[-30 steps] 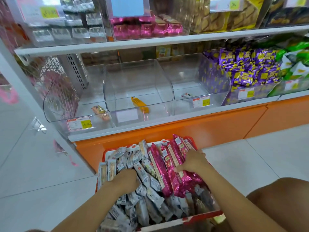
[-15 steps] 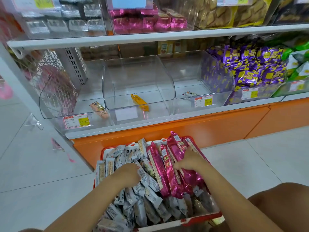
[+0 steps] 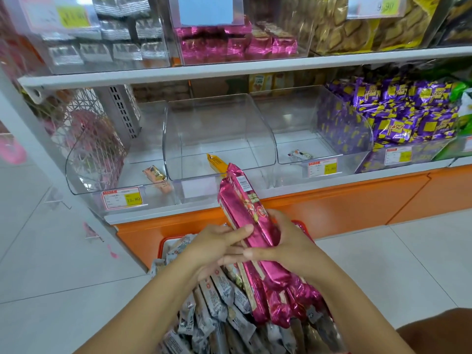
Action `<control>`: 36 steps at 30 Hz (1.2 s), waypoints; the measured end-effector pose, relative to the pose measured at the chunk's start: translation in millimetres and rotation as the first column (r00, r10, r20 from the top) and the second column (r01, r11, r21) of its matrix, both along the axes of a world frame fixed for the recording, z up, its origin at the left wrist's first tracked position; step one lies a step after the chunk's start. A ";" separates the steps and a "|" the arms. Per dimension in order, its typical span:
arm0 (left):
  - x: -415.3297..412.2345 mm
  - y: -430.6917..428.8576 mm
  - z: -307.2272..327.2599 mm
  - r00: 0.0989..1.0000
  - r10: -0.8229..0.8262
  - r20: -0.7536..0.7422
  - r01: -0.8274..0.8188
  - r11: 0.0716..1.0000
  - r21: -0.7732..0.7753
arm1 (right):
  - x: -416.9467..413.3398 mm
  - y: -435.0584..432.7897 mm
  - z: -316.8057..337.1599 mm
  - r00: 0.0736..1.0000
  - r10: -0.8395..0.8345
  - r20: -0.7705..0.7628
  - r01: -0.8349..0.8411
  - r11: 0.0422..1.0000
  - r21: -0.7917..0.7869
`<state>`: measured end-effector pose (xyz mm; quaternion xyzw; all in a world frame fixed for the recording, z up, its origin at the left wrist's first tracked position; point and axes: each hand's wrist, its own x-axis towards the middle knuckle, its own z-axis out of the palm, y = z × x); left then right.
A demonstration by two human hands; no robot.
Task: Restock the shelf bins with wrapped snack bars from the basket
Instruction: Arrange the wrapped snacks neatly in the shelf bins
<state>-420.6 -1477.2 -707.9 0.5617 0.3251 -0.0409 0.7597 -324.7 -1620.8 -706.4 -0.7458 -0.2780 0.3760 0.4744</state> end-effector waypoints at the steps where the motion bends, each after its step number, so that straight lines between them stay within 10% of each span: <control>1: -0.5 2.9 3.2 1.000 0.003 0.019 -0.002 0.999 -0.036 | 2.7 -0.6 2.5 1.000 -0.010 -0.008 0.010 1.000 0.021; 12: 0.3 30.4 12.1 0.931 0.015 0.365 0.126 0.924 -0.360 | 21.8 -11.6 13.0 0.960 0.017 -0.280 0.050 0.972 0.230; 21: 6.7 24.7 17.4 0.890 0.042 0.455 0.178 0.885 -0.430 | 21.0 -10.8 27.4 0.988 -0.113 -0.108 0.141 0.940 0.311; 26: 13.8 15.3 22.4 0.887 0.069 0.457 0.154 0.888 -0.434 | 9.6 -8.9 44.0 0.941 -0.102 0.322 0.064 0.990 0.127; 32: 26.0 3.6 56.7 0.866 0.015 0.500 0.086 0.980 -0.178 | 0.4 -4.2 64.4 0.757 -0.161 0.633 0.146 0.986 0.076; 36: 36.7 10.3 106.2 0.832 -0.150 0.535 0.095 0.987 0.130 | 11.0 -0.3 100.3 0.798 -0.297 0.525 0.147 0.940 0.309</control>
